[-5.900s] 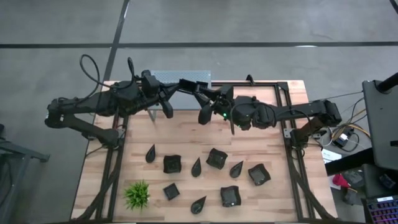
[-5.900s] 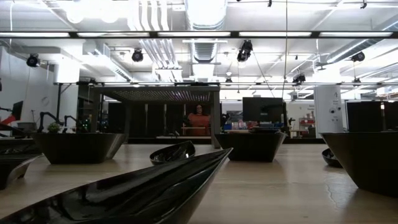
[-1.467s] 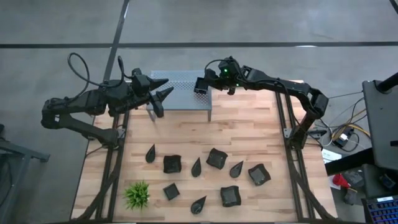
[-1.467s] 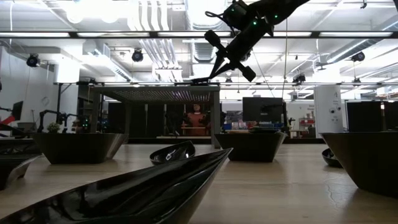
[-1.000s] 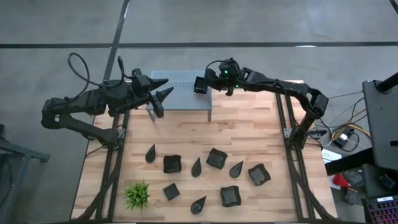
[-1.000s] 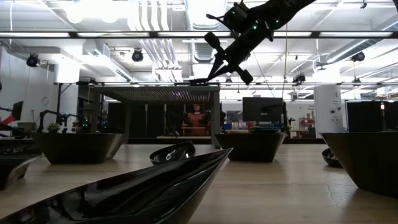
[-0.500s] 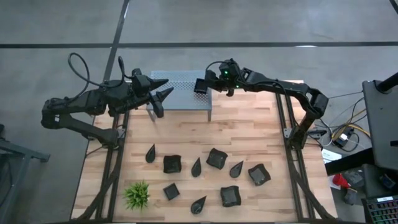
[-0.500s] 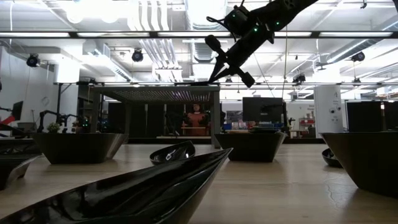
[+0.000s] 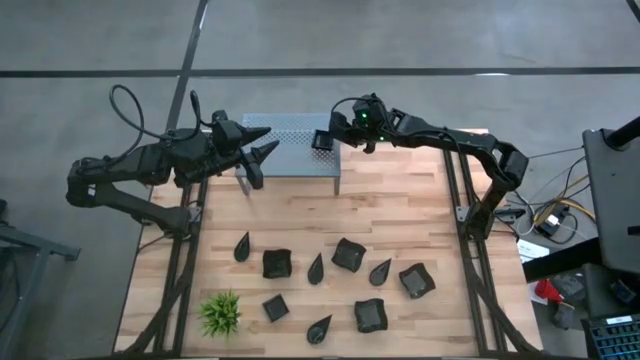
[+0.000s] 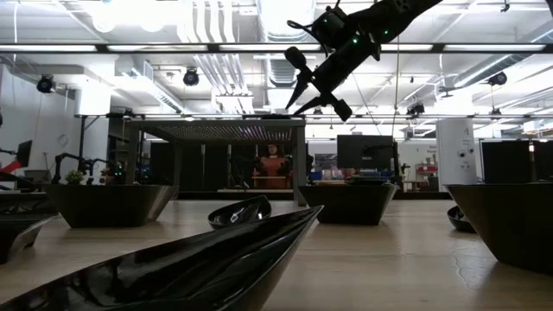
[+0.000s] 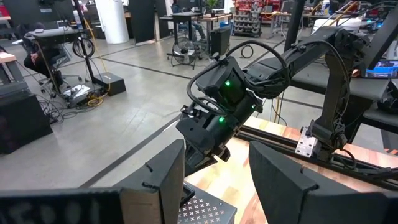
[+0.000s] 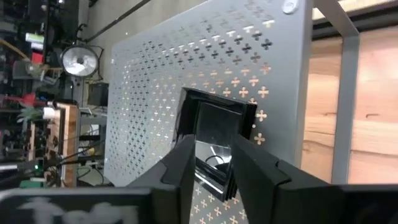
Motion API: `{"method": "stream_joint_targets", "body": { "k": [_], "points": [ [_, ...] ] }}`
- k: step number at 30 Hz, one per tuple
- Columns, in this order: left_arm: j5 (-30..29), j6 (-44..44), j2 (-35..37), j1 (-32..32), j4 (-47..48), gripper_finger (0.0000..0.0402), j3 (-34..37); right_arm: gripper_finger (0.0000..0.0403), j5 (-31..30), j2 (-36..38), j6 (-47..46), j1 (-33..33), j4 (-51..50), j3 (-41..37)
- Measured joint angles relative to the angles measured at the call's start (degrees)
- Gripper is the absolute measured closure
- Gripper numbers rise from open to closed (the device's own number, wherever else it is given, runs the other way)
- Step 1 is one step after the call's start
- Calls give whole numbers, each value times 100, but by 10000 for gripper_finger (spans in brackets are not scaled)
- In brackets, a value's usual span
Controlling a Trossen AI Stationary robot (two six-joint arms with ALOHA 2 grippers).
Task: Pick & Place Mini shaped plates
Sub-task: Put the right drop-shaped plate on the middle shelf
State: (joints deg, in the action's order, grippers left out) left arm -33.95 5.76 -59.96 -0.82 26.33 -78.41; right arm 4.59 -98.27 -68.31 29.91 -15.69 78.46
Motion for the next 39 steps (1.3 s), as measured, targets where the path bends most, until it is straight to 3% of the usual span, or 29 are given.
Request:
{"method": "stream_joint_targets", "body": {
  "k": [7, 17, 28, 39],
  "points": [
    [0, 12, 0, 0, 100, 227, 0, 277, 113, 214, 462, -84, 10, 0],
    [65, 309, 0, 0, 519, 227, 0, 286, 143, 467, 823, -524, 114, 0],
    [822, 1208, 0, -2, 1878, 227, 0, 309, 143, 792, 1198, -1249, 143, 0],
    [1540, 1274, -2, -2, 2369, 227, 9, 326, 137, 823, 1379, -1783, 268, 0]
  ]
}}
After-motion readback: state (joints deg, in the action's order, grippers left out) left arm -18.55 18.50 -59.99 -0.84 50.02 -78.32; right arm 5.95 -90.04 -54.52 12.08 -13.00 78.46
